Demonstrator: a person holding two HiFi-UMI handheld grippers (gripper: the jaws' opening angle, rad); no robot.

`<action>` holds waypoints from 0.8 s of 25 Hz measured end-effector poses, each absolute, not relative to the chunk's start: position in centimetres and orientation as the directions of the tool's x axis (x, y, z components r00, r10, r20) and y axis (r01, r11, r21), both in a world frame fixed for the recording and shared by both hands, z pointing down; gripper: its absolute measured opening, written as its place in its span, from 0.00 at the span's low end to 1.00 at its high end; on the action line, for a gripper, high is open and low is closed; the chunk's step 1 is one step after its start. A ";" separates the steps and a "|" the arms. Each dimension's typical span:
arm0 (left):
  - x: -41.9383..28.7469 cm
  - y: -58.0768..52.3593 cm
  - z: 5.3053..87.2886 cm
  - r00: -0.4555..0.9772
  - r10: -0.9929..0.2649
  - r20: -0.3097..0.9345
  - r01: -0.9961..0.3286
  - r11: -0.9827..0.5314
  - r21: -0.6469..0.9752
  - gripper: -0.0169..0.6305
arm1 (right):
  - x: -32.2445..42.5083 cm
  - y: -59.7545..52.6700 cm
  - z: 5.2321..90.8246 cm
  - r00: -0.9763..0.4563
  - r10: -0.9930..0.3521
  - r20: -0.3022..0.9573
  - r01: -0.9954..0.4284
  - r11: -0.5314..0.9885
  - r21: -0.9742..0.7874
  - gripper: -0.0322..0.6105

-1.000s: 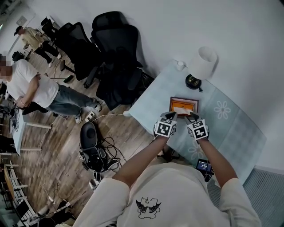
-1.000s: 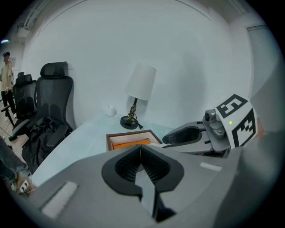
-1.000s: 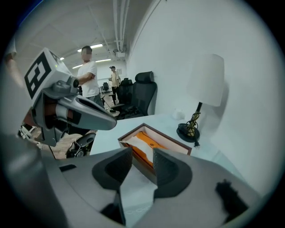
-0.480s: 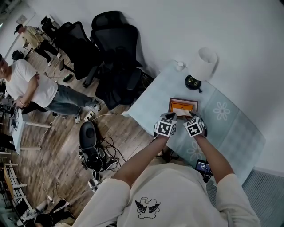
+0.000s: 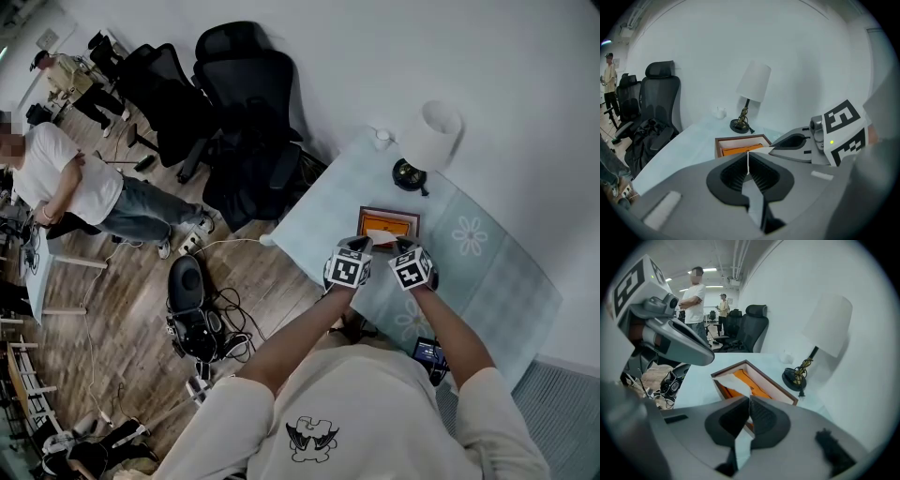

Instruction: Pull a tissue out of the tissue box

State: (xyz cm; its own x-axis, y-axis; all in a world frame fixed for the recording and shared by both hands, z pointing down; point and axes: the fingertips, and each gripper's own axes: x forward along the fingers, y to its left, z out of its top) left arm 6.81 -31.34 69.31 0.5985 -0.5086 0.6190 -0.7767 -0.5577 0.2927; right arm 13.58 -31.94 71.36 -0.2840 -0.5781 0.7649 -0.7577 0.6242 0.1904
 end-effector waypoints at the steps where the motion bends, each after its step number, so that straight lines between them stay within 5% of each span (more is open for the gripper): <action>1: 6.8 -31.3 69.3 0.599 -0.509 0.618 -0.776 -0.558 0.293 0.05 | 13.5 -31.9 71.3 -0.287 -0.579 0.764 -0.760 0.623 0.187 0.07; 20: 4.5 -30.9 66.9 0.604 -0.544 0.582 -0.772 -0.582 0.257 0.05 | 14.2 -30.4 64.6 -0.361 -0.687 0.631 -0.848 0.523 0.084 0.07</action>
